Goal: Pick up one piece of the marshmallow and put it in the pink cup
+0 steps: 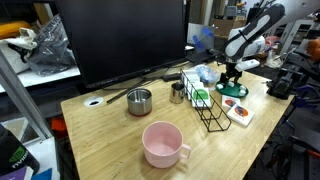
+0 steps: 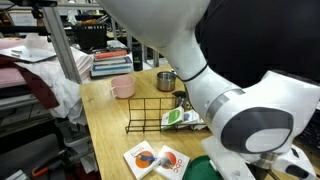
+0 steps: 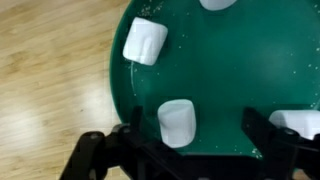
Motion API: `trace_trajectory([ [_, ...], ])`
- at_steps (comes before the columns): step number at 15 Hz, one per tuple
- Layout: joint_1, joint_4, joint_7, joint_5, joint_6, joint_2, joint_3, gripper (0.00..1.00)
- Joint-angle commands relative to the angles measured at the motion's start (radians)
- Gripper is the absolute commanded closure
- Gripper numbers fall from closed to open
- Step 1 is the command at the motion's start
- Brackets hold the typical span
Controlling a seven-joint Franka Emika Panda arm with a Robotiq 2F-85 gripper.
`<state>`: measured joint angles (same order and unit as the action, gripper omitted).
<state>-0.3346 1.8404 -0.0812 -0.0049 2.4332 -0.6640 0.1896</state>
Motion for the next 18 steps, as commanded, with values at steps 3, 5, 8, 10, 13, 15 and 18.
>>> trace_trajectory([
  [3,-0.042,-0.043,-0.078,0.052,-0.005,-0.03,-0.041,0.03],
  [5,-0.049,-0.05,-0.093,0.062,-0.007,-0.034,-0.048,0.27],
  [8,-0.056,-0.063,-0.107,0.076,-0.012,-0.036,-0.05,0.45],
  [10,-0.056,-0.069,-0.108,0.079,-0.013,-0.036,-0.048,0.59],
  [13,-0.057,-0.073,-0.107,0.079,-0.014,-0.037,-0.046,0.69],
  [15,-0.056,-0.067,-0.107,0.077,-0.007,-0.033,-0.045,0.72],
  [18,-0.047,-0.046,-0.095,0.068,0.015,-0.016,-0.034,0.88],
])
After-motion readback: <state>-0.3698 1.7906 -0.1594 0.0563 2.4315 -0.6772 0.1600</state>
